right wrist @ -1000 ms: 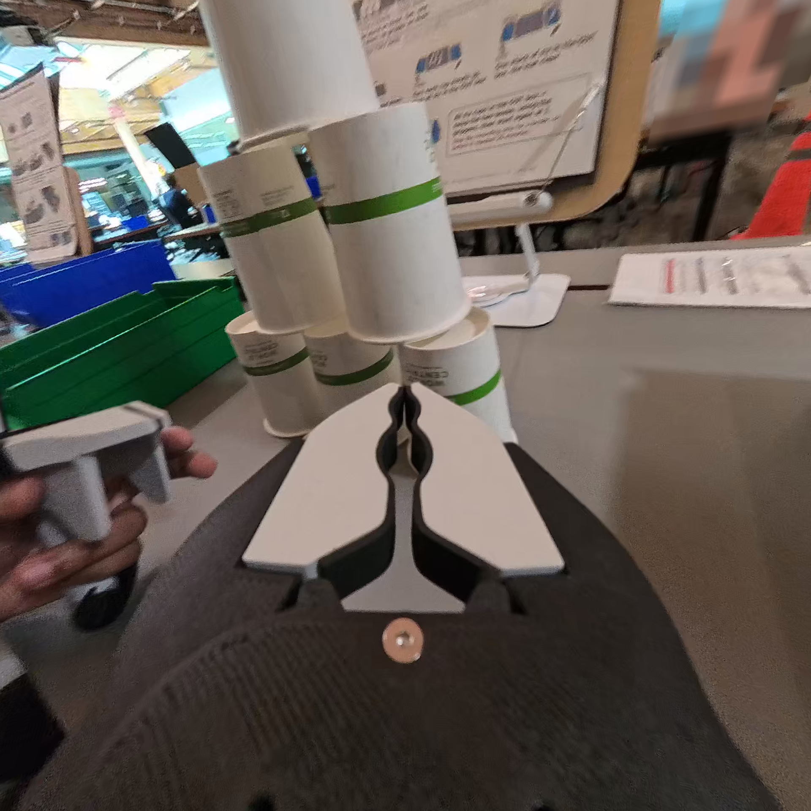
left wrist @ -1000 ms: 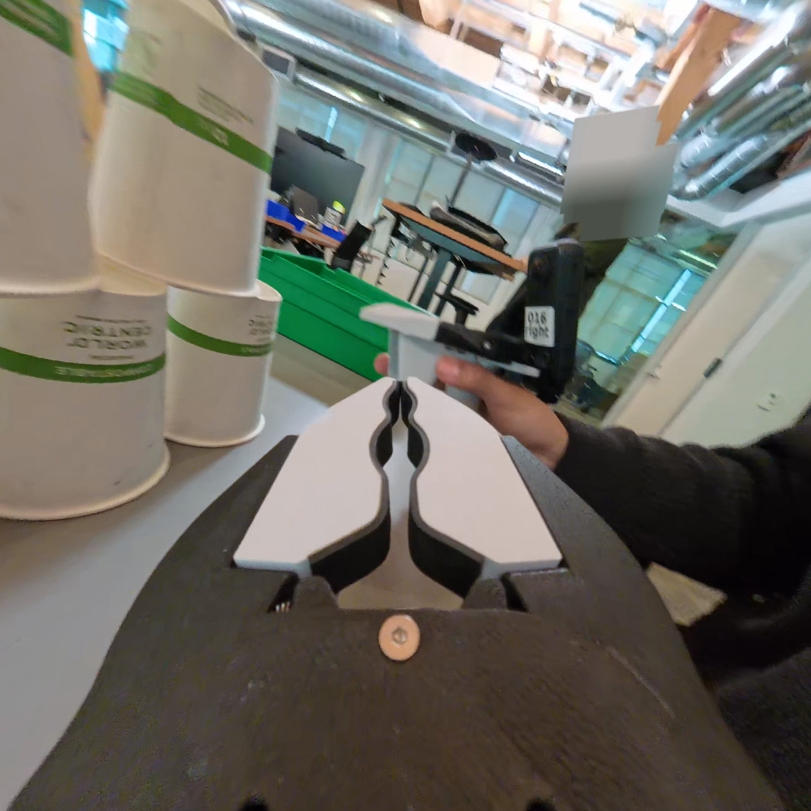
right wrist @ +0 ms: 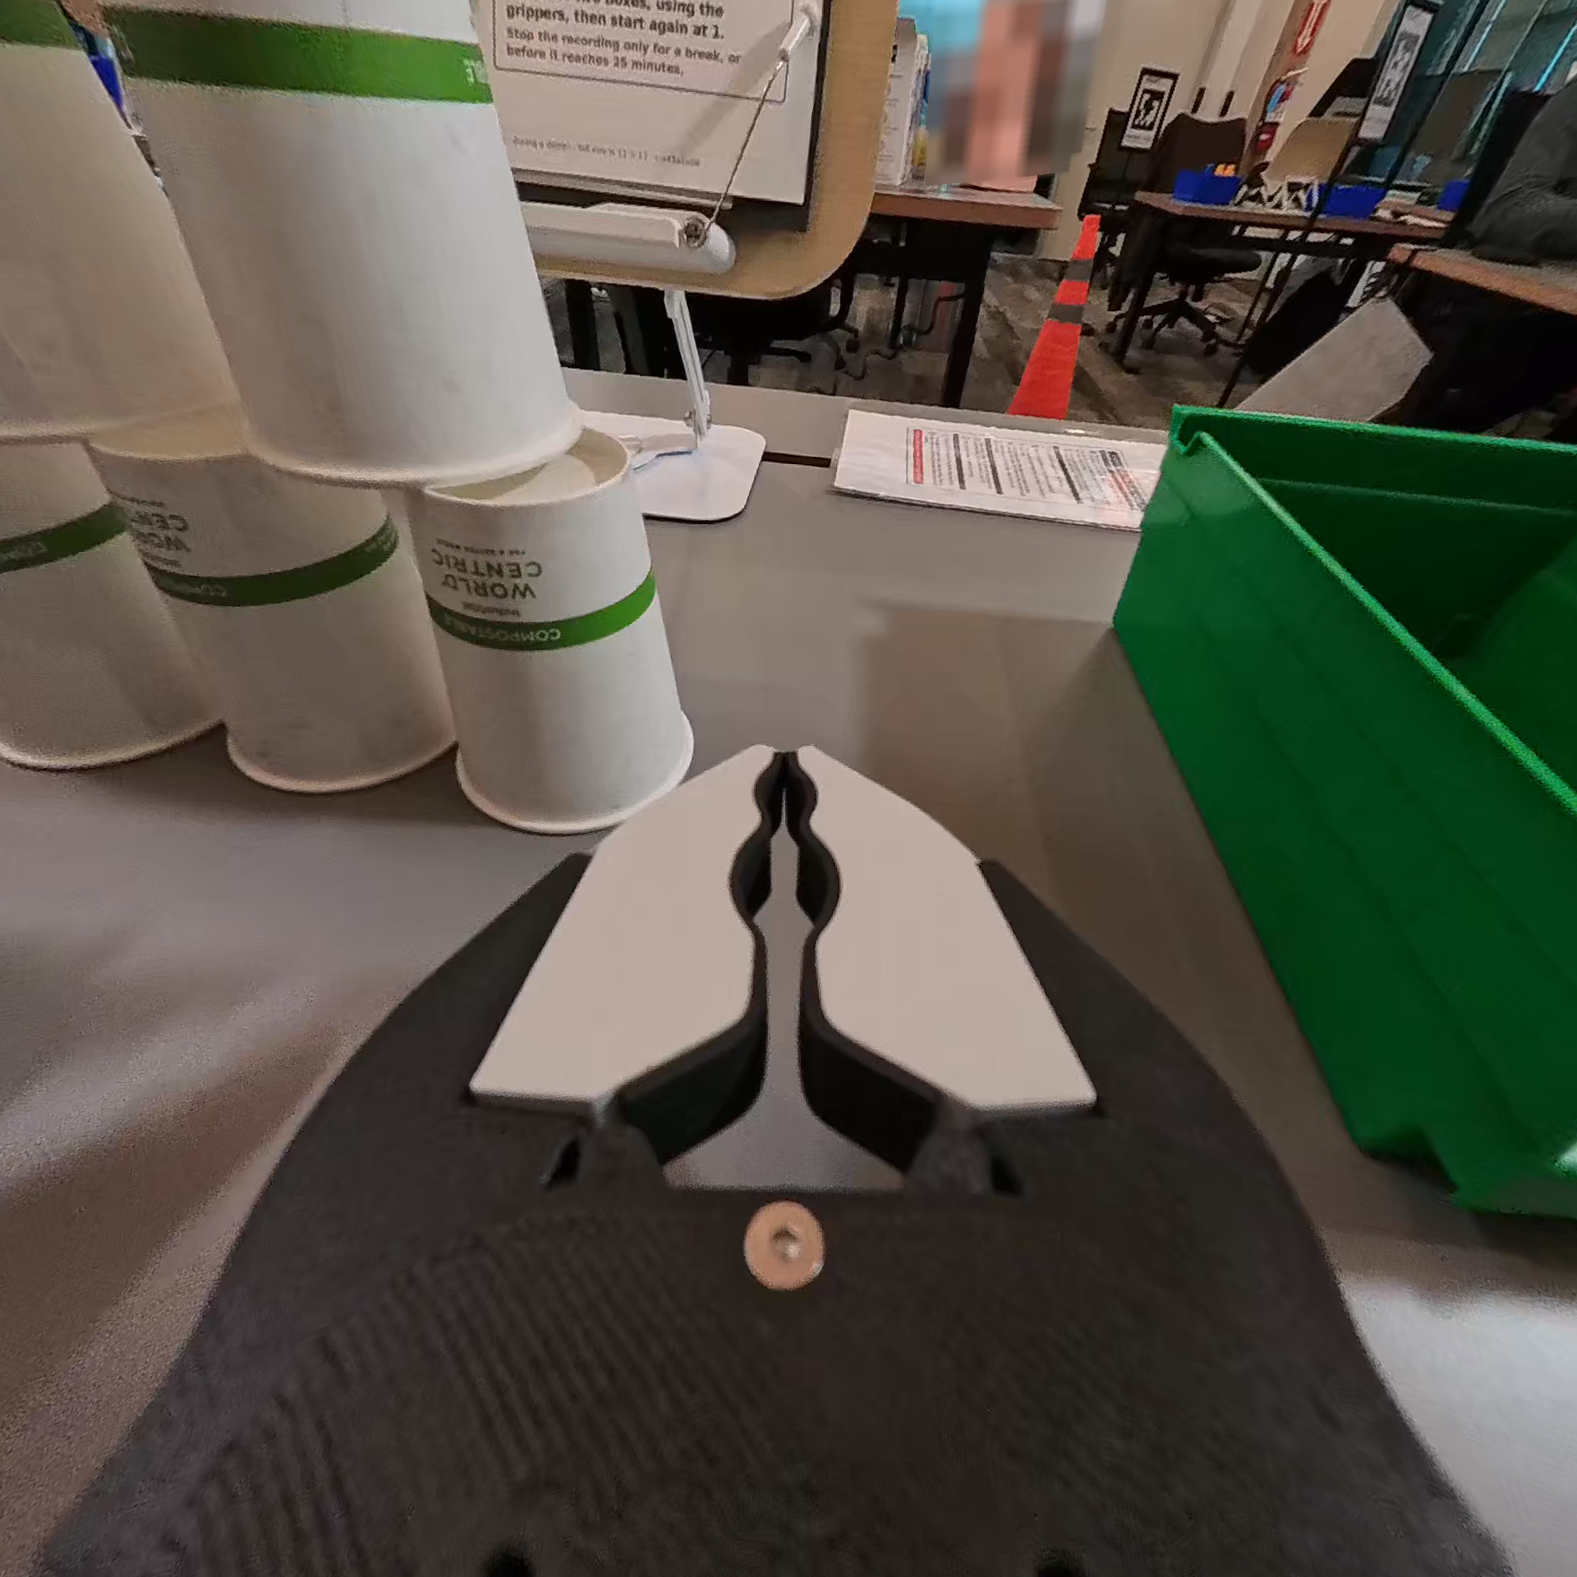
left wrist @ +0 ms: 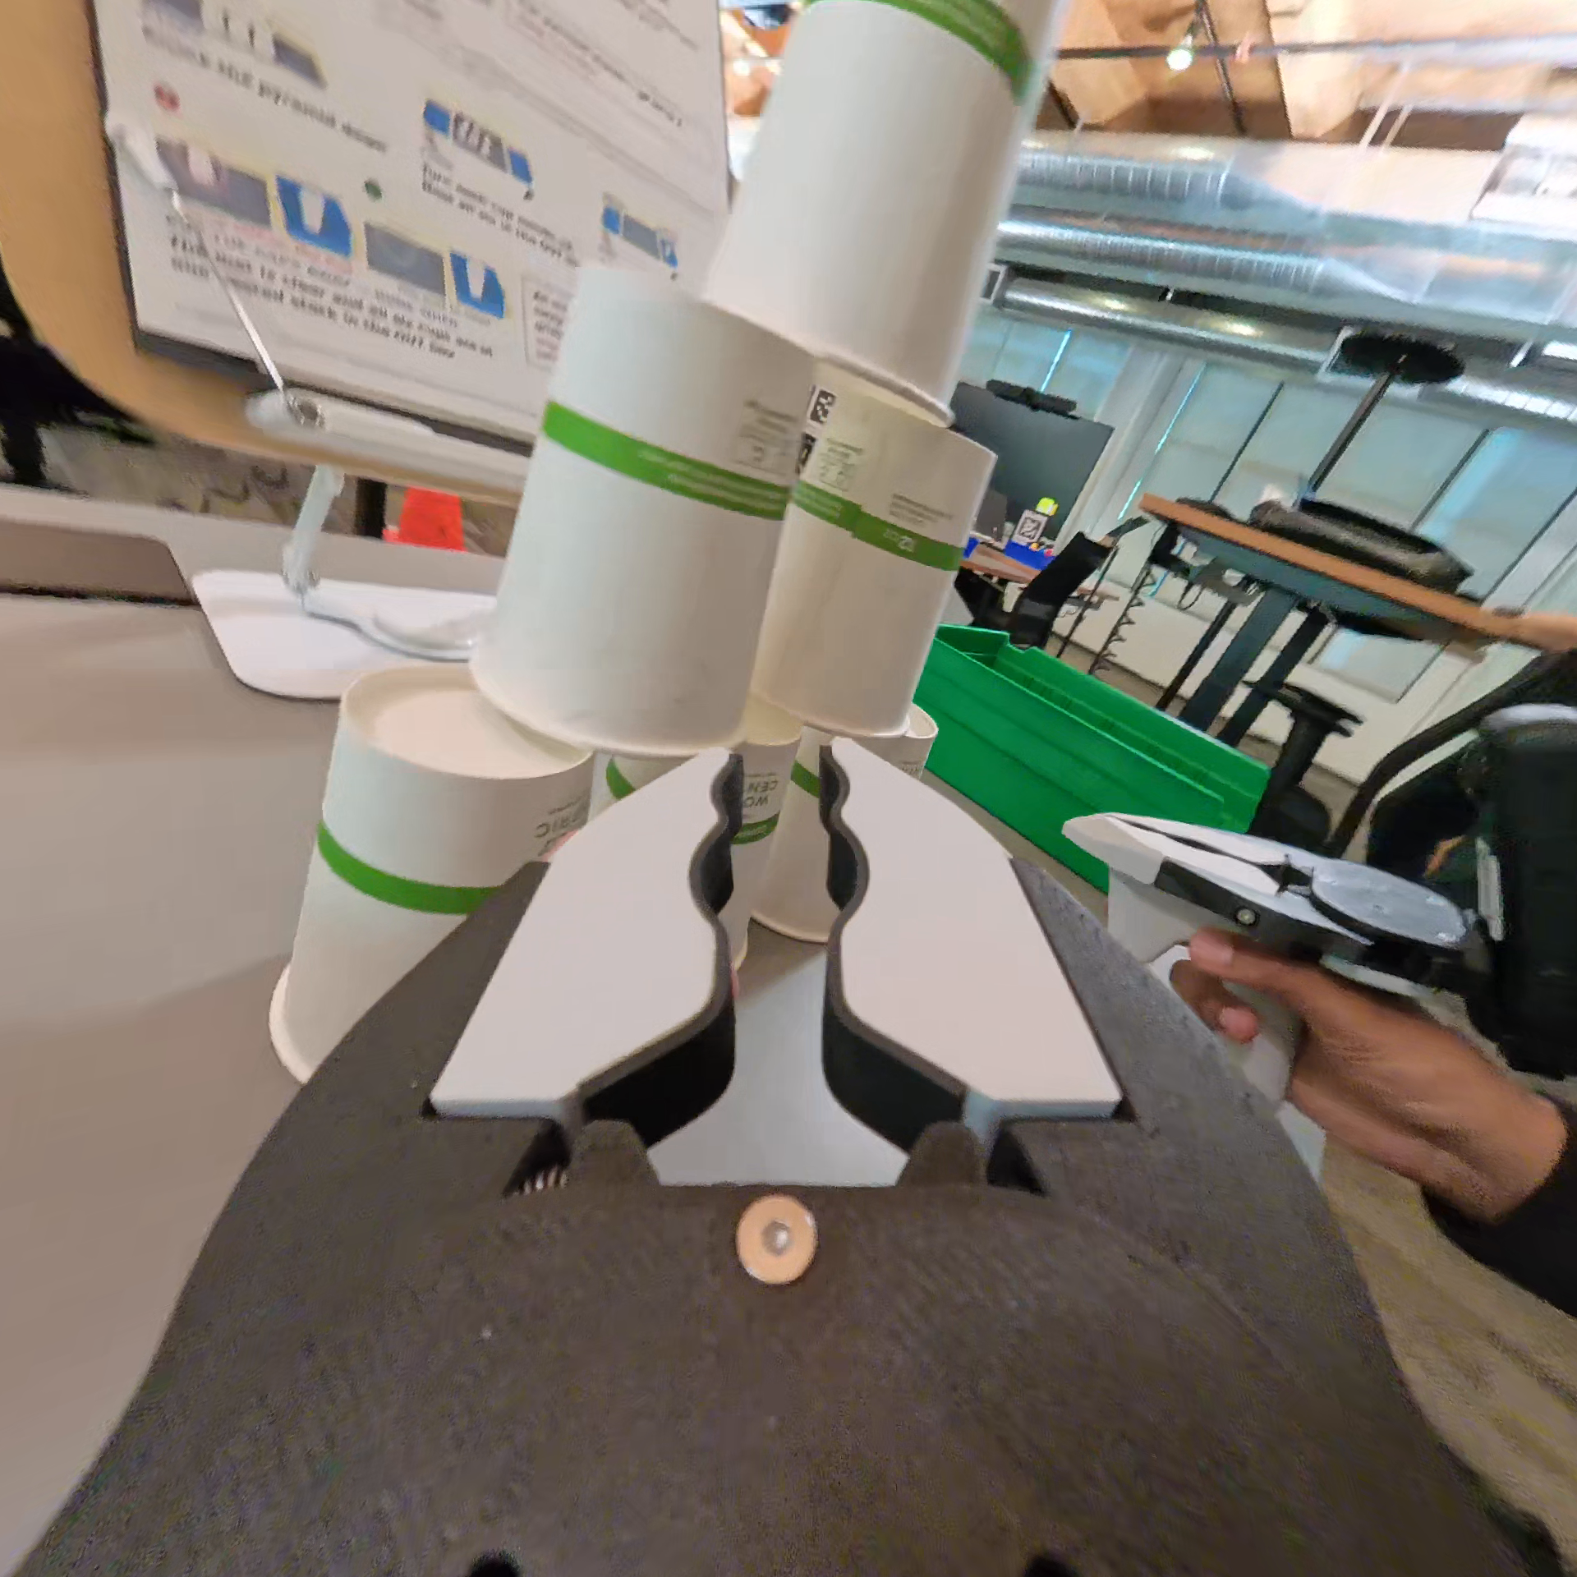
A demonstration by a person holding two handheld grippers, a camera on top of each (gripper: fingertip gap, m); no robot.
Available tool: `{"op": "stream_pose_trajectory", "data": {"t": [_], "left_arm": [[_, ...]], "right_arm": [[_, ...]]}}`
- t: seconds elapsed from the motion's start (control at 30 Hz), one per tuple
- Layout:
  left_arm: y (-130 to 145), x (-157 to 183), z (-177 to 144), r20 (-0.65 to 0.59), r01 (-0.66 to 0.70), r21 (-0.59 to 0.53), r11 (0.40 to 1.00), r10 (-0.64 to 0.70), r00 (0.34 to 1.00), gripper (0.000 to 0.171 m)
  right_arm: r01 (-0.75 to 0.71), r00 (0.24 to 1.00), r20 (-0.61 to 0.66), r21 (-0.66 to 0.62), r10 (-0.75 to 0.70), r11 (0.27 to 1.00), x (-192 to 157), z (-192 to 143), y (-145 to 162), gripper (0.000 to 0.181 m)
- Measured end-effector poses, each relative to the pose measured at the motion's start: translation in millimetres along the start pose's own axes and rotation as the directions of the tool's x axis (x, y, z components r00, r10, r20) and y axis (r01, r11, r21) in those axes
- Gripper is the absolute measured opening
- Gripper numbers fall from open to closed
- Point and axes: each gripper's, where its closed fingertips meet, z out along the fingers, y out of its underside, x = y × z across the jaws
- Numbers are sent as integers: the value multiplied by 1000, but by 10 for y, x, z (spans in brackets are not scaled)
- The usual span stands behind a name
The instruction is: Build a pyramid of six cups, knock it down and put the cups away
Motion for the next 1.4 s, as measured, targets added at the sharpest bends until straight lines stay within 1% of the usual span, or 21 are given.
{"op": "stream_pose_trajectory", "data": {"t": [0.07,0.23,0.33,0.4,0.57,0.6,0.67,0.73,0.83,0.87,0.93,0.97,1.03,1.13,1.2,1.27,1.33,1.4], "left_arm": [[23,-166,-8,34,43,-12,999,-43,999,16],[-2,-470,-47,130,-13,-17,1000,15,991,10],[3,-594,-103,172,-18,-29,999,23,985,3],[5,-695,-160,217,3,-33,999,5,976,0],[-43,-811,-309,241,83,7,996,-83,967,0],[-40,-823,-331,242,97,7,995,-96,966,2],[-18,-788,-343,208,127,-3,992,-124,970,16],[35,-775,-348,198,164,-23,986,-157,968,24],[-3,-835,-371,244,118,10,993,-116,963,22],[-36,-858,-378,267,91,20,996,-93,959,16],[-90,-887,-404,312,42,33,999,-50,949,8],[-105,-895,-420,330,19,34,999,-29,944,2],[-107,-905,-433,353,-22,20,1000,14,935,0],[-76,-963,-432,391,-61,-7,998,59,918,0],[-44,-974,-418,396,-50,-17,999,53,917,0],[1,-954,-412,386,-21,-25,999,29,922,0],[68,-964,-420,394,5,-51,999,15,919,0],[77,-1039,-434,426,-1,-52,999,23,904,0]], "right_arm": [[-21,1000,-20,4,21,1000,23,38,-13,0],[-108,993,-47,-62,105,992,91,111,61,0],[-134,991,-35,-70,132,988,65,128,35,0],[-114,993,-37,-59,112,992,41,139,-3,0],[-27,998,-59,5,27,1000,0,170,-103,0],[9,998,-69,22,-7,1000,-2,171,-119,0],[48,994,-101,67,-41,997,18,162,-171,0],[35,996,-80,89,-27,995,-24,154,-216,0],[8,999,-34,115,-4,993,-72,143,-276,0],[17,1000,-13,129,-16,991,-88,141,-301,0],[46,999,10,150,-48,988,-88,128,-347,0],[56,998,17,147,-60,987,-78,123,-355,0],[39,998,48,125,-45,991,-68,123,-354,0],[-99,990,103,55,93,994,-61,161,-289,0],[-162,980,111,-16,163,987,-50,196,-197,0],[-177,976,115,-69,184,982,-63,196,-125,0],[-189,970,137,-84,200,978,-94,173,-104,0],[-183,965,175,-81,195,980,-126,180,-103,0]]}}
